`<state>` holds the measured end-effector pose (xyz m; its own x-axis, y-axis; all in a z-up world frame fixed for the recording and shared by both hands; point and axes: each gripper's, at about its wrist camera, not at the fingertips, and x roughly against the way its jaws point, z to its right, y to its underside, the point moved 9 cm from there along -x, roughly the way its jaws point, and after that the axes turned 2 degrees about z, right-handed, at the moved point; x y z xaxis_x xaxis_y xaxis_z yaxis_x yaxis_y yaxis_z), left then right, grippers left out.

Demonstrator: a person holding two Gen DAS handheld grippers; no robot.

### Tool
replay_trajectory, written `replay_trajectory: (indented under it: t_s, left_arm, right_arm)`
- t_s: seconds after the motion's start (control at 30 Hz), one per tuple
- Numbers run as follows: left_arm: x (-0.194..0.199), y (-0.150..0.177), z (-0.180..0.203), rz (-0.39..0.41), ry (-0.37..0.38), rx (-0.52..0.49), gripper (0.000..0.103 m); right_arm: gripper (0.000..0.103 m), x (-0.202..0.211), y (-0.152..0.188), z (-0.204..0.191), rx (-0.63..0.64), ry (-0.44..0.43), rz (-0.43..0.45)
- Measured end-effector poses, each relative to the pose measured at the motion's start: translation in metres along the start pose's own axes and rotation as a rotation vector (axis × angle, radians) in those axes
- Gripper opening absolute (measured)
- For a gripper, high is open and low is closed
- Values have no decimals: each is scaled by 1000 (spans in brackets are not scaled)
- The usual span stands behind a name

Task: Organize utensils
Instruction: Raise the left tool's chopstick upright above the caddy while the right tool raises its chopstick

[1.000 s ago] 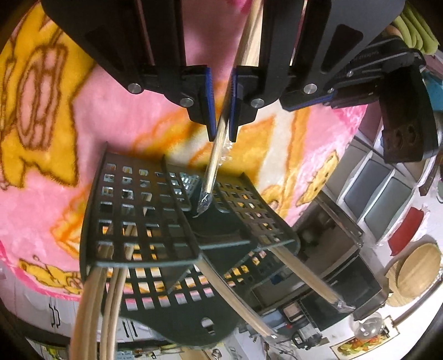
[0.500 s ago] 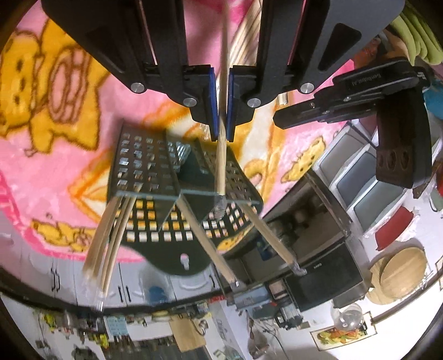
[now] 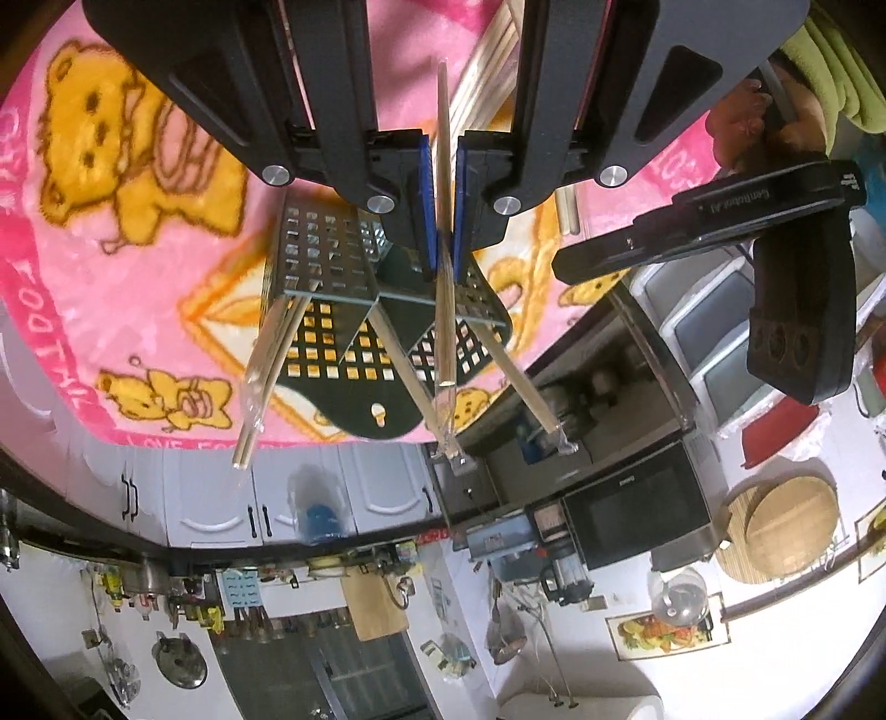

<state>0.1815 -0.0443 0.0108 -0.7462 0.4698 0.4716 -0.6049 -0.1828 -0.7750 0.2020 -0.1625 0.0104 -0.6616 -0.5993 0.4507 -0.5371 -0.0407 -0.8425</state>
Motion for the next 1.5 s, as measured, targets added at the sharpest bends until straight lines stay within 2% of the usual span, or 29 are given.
replay_trajectory:
  t_s: [0.7, 1.23, 1.5]
  left_arm:
    - [14, -45, 28, 101, 39, -60, 2]
    - [21, -72, 49, 145, 75, -103, 2]
    - [27, -96, 59, 193, 83, -127, 2]
  right_arm:
    - [6, 25, -24, 2, 13, 30, 96]
    - [6, 36, -44, 5, 2, 45, 157]
    - [6, 41, -55, 8, 0, 58, 185]
